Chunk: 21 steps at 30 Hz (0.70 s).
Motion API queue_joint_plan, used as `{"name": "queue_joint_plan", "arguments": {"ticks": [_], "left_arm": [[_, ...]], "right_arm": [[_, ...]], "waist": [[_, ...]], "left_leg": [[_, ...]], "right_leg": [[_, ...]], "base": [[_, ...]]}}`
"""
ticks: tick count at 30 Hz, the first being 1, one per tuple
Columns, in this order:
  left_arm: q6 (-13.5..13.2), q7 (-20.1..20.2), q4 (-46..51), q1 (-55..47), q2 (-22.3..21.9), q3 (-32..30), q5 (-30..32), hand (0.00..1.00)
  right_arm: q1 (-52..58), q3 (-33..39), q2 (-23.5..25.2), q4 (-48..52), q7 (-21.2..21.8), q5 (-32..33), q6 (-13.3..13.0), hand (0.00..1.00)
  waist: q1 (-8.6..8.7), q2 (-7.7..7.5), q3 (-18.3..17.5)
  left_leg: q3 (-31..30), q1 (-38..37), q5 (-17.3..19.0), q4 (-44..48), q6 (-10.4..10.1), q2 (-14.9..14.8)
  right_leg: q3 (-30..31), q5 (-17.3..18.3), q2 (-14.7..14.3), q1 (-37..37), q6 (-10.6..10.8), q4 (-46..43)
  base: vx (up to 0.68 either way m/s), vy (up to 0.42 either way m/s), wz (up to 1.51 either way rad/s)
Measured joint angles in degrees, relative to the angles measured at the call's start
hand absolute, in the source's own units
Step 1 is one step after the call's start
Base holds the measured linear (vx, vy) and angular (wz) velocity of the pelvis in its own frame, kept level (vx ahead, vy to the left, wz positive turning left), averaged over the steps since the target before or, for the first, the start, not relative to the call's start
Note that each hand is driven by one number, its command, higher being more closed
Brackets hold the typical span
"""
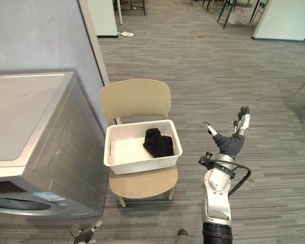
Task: Pick up the laundry basket with both hands and put the clothes into the washing machine.
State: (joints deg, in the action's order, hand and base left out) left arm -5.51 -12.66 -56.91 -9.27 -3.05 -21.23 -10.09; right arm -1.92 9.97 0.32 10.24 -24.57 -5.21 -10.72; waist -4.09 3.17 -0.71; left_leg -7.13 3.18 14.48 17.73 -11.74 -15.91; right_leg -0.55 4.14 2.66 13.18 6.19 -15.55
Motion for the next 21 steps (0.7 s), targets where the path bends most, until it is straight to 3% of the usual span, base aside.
{"name": "queue_joint_plan", "arguments": {"ticks": [1,3,4,6,8,9,10,13,17,19,21], "left_arm": [[0.0,0.0,0.0,0.0,0.0,-1.1,-0.1,0.0],[-0.2,0.1,0.0,0.0,0.2,-2.0,-0.8,0.0],[-0.4,0.2,0.1,0.4,0.5,-1.9,-0.7,0.0],[-0.5,0.3,0.1,0.6,0.5,-1.7,-0.7,0.0],[-0.7,0.2,0.1,0.6,0.7,-1.3,-0.7,0.0],[-0.7,0.2,0.1,0.5,1.0,-1.3,-0.8,0.0],[-0.6,0.2,0.2,0.6,2.7,-0.7,-0.9,0.0],[-0.4,0.3,0.2,0.2,4.4,0.6,-0.9,0.0],[-0.3,1.7,1.2,0.4,4.9,3.7,-1.4,0.0],[-0.7,2.6,3.0,1.7,5.0,5.2,-2.5,0.0],[-1.4,2.7,4.2,2.6,5.2,5.9,-3.7,0.0]], "right_arm": [[0.0,0.5,-0.4,0.0,0.2,0.0,0.0,0.0],[-0.1,1.0,-1.9,-0.6,1.2,0.0,0.0,0.0],[-0.6,1.0,-3.3,-1.0,1.5,0.0,-0.1,0.0],[-4.0,0.9,-6.9,-5.4,2.4,0.0,-0.1,0.0],[-9.5,0.7,-12.9,-14.6,3.7,0.1,1.3,0.0],[-10.5,0.6,-13.8,-16.6,4.2,0.2,2.0,0.0],[-13.0,-0.4,-15.1,-21.0,5.8,0.1,3.3,0.0],[-15.8,-4.1,-16.4,-26.3,9.4,0.1,4.4,0.0],[-23.0,-4.7,-18.4,-39.6,13.3,0.1,5.2,0.0],[-30.5,-7.7,-23.4,-47.4,14.4,0.0,6.8,0.0],[-35.7,-8.3,-26.3,-51.6,14.8,-1.6,7.4,0.0]], "waist": [[0.07,-0.31,0.2],[0.07,-1.86,0.8],[0.07,-2.84,1.2],[0.02,-3.09,1.4],[-0.2,-2.5,1.6],[-0.54,-2.6,1.7],[-1.86,-3.92,2.7],[-3.05,-5.84,4.5],[-3.46,-5.13,6.3],[-3.73,-4.48,10.0],[-4.2,-4.76,12.4]], "left_leg": [[-1.2,0.2,-1.9,0.3,0.4,-0.9],[-0.2,1.4,-6.2,2.1,2.9,-1.2],[2.0,2.9,-7.8,3.7,4.3,-1.1],[8.0,5.8,-7.0,5.4,5.1,-1.0],[17.8,7.9,-8.2,0.0,7.1,1.1],[19.0,7.5,-8.1,-1.6,6.6,1.0],[18.7,6.6,-10.2,-5.3,5.3,2.8],[17.7,7.9,-12.0,-7.5,6.1,4.7],[15.7,9.7,-13.7,-9.3,7.4,7.6],[14.8,11.4,-14.5,-9.3,8.0,8.2],[14.3,13.0,-15.3,-9.6,8.1,8.3]], "right_leg": [[-1.6,0.1,-0.7,-1.4,-0.8,0.9],[-4.6,0.2,-0.6,-4.8,-1.1,2.5],[-7.1,0.6,0.1,-7.3,-2.4,4.5],[-10.4,0.2,1.1,-9.2,-3.5,6.9],[-15.0,-0.3,2.4,-9.6,-2.9,8.2],[-15.5,-0.4,2.4,-9.6,-2.7,8.7],[-16.2,-1.8,3.2,-10.0,-2.0,10.5],[-18.4,-3.4,4.4,-10.2,-1.2,13.3],[-21.3,-4.9,6.1,-10.1,-0.1,15.1],[-22.5,-6.6,6.3,-9.8,-0.1,16.6],[-22.9,-7.4,6.1,-8.5,-0.2,17.1]], "base": [[0.16,-0.354,0.65],[0.11,-0.316,0.84],[0.09,-0.263,1.09],[0.03,-0.095,1.05],[-0.05,0.041,0.98],[-0.03,0.081,0.75],[-0.03,0.085,0.33],[-0.03,0.082,0.39],[-0.01,0.1,0.39],[-0.07,0.068,0.21],[-0.1,0.047,0.11]]}}
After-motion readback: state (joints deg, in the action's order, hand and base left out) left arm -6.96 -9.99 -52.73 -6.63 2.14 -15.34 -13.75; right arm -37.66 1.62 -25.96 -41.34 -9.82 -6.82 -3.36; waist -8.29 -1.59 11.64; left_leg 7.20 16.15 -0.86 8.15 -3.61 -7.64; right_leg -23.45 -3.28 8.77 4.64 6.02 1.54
